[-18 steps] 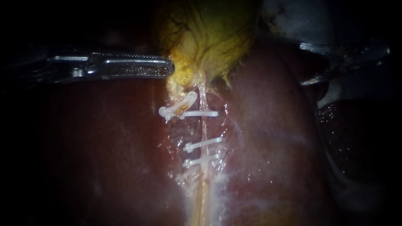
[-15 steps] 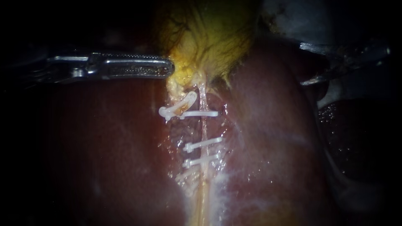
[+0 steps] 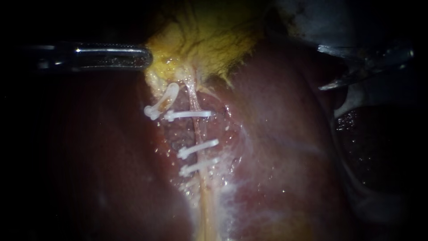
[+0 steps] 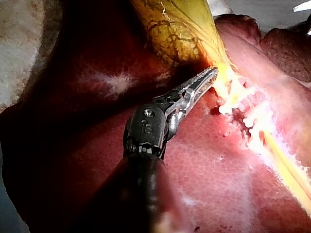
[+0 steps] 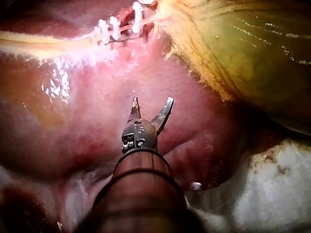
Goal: Go to the cutting position right tube
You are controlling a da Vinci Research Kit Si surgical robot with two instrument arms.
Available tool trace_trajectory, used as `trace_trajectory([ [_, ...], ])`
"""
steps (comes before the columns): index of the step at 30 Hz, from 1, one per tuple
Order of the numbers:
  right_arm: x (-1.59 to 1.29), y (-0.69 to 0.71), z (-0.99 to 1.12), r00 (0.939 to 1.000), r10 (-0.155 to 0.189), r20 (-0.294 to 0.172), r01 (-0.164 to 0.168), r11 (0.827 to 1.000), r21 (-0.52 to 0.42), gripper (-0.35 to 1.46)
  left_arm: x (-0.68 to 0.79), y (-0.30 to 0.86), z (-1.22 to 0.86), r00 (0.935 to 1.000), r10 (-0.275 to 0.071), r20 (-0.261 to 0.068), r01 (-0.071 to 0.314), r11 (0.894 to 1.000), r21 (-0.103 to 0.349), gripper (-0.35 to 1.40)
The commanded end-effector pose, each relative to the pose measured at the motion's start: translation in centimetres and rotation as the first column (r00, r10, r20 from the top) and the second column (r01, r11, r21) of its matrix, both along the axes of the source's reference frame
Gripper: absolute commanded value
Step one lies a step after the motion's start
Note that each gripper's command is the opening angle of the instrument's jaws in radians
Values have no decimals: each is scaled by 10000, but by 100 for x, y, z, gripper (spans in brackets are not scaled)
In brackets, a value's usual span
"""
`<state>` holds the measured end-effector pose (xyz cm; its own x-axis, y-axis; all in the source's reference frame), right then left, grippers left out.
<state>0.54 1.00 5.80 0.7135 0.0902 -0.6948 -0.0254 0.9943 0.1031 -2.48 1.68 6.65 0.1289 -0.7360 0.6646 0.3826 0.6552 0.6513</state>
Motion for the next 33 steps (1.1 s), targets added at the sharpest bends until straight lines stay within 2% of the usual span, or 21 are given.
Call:
trace_trajectory([
  [1,4,-2,0,9998,-7,-189,12,9996,289,128,-2,-1,1,10000,-20,-15,20,10000,-18,-35],
  [4,12,-6,1,9975,327,-634,-240,9907,1341,128,-4,-2,2,10000,-31,-23,31,10000,-27,-35],
  [7,24,-12,4,9928,759,-924,-503,9662,2528,128,-4,-2,2,10000,-32,-24,32,10000,-27,-35],
  [12,49,-28,18,9826,1335,-1294,-688,9076,4141,128,-4,-2,2,10000,-34,-25,33,10000,-27,-35],
  [14,60,-36,26,9741,1635,-1565,-725,8805,4684,128,-4,-2,2,10000,-36,-26,36,10000,-27,-35],
  [15,65,-40,30,9728,1686,-1589,-703,8684,4908,128,-4,-2,2,10000,-37,-27,37,10000,-27,-35],
  [16,71,-44,34,9725,1696,-1596,-662,8582,5091,128,-4,-2,1,10000,-39,-28,39,10000,-27,-35],
  [17,77,-49,40,9720,1747,-1570,-637,8395,5396,128,-4,-2,1,10000,-39,-29,39,10000,-27,-35],
  [20,90,-62,55,9728,1688,-1586,-443,8078,5878,128,-4,-2,1,10000,-40,-29,40,10000,-27,-35],
  [24,105,-82,78,9744,1557,-1621,-100,7505,6608,128,-4,-2,1,10000,-40,-29,40,10000,-27,-35],
  [30,122,-102,110,9791,1395,-1478,106,6912,7226,128,-4,-2,1,10000,-41,-30,41,10000,-27,-35],
  [33,127,-107,124,9810,1362,-1383,129,6651,7466,126,-4,-3,1,10000,-43,-31,43,10000,-27,-35],
])
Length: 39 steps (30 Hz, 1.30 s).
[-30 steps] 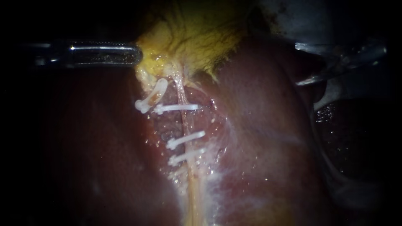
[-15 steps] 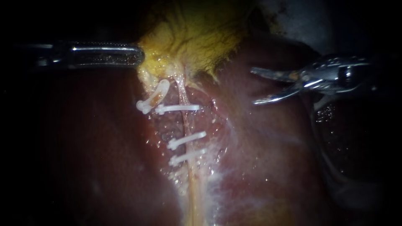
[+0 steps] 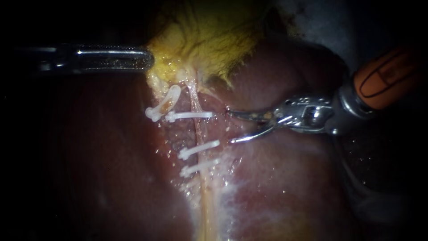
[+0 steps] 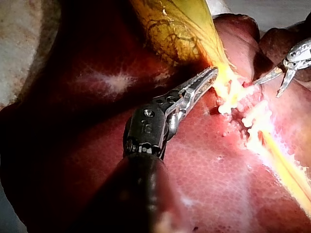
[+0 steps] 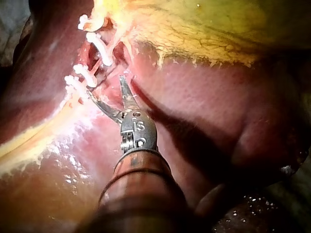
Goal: Go to the cutting position right tube
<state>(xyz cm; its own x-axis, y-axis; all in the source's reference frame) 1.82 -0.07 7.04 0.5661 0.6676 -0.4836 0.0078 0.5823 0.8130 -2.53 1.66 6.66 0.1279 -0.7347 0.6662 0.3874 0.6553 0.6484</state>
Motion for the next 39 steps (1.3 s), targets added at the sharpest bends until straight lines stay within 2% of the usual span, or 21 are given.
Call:
trace_trajectory([
  [1,2,-1,6,10000,-35,13,35,9999,165,126,0,0,0,10000,-1,-1,1,10000,0,-35],
  [4,7,0,20,10000,10,-71,-6,9983,578,126,0,0,-1,10000,-3,-3,3,10000,0,-35],
  [8,17,6,36,9992,245,-321,-202,9916,1280,124,0,-1,-2,10000,-9,-7,9,10000,0,-35],
  [13,30,15,53,9962,525,-689,-357,9735,2258,123,0,-2,-3,10000,-13,-9,13,10000,0,-35],
  [20,38,7,62,9909,386,-1289,18,9540,2998,119,-1,-2,-3,10000,-15,-11,15,10000,-2,-35],
  [24,47,1,60,9827,260,-1833,362,9438,3285,118,-1,-2,-2,10000,-19,-14,19,10000,-4,-35],
  [29,65,-7,52,9682,179,-2494,718,9355,3459,116,-1,-2,-2,10000,-20,-14,20,10000,-4,-35],
  [34,82,-10,48,9610,253,-2755,781,9306,3577,114,-2,-2,-2,10000,-21,-15,21,10000,-5,-35],
  [39,95,-11,46,9470,333,-3194,756,9435,3226,111,-2,-2,-2,10000,-22,-16,22,10000,-5,-35],
])
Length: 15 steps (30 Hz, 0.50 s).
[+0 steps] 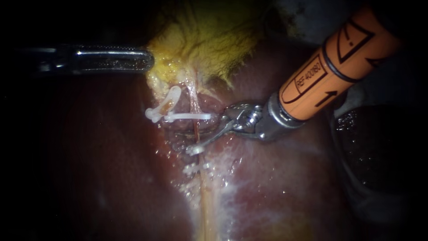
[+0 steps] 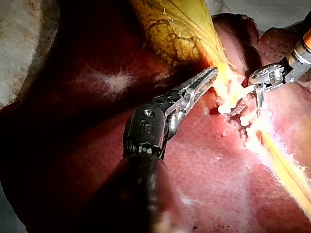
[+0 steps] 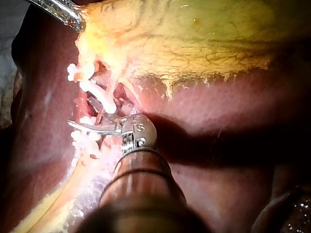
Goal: Go to the cutting position right tube
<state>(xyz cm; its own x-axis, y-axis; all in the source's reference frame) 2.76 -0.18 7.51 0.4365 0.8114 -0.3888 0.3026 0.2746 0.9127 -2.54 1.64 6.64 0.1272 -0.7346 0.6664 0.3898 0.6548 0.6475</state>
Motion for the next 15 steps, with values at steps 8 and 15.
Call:
trace_trajectory([
  [8,13,0,-5,9938,284,-1071,-320,9990,-327,101,0,0,0,10000,-1,-2,1,10000,1,-35],
  [15,20,3,-29,9769,-114,-2133,112,9999,-19,96,0,0,0,10000,-1,-2,1,10000,1,-35],
])
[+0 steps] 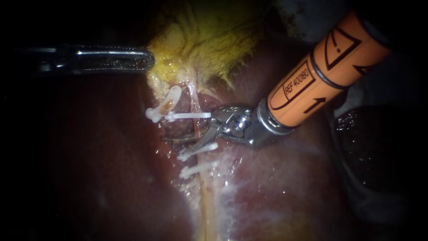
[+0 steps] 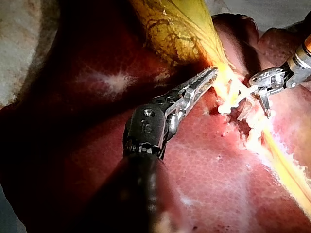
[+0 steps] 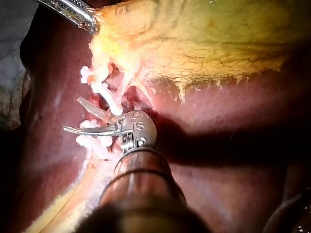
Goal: Go to the cutting position right tube
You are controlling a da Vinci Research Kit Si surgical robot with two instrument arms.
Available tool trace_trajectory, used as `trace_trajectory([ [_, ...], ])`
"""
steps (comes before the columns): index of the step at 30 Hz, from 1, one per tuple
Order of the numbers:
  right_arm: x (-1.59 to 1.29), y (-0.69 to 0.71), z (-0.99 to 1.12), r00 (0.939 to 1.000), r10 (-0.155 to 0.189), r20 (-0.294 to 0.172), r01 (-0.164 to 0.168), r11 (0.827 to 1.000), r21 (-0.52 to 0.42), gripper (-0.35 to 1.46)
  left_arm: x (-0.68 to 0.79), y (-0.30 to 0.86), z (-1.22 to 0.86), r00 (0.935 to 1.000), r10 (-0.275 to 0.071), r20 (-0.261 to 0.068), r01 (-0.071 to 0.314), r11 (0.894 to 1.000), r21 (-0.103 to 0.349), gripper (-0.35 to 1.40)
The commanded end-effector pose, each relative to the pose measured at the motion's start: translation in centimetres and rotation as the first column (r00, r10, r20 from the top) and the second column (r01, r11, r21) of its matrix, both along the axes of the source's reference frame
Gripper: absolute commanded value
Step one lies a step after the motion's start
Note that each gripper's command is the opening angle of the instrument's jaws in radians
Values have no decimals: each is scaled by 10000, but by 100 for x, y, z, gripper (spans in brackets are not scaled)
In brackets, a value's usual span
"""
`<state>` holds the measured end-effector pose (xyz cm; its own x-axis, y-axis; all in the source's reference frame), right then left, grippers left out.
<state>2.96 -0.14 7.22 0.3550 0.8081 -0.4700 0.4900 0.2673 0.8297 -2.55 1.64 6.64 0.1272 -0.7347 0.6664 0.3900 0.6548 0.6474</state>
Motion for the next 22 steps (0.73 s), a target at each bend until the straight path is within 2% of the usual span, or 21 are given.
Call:
trace_trajectory([
  [1,1,0,-6,10000,6,-80,-6,10000,1,94,0,0,0,10000,1,0,-1,10000,1,-35],
  [9,5,5,-33,9988,180,-447,-179,9998,30,94,0,0,0,10000,1,0,-1,10000,2,-35],
  [19,4,6,-31,9988,184,-444,-183,9998,29,94,-1,0,0,10000,-2,-1,2,10000,2,-35],
  [22,4,6,-30,9987,305,-410,-306,9995,-22,96,-1,0,0,10000,-2,-1,2,10000,2,-35],
])
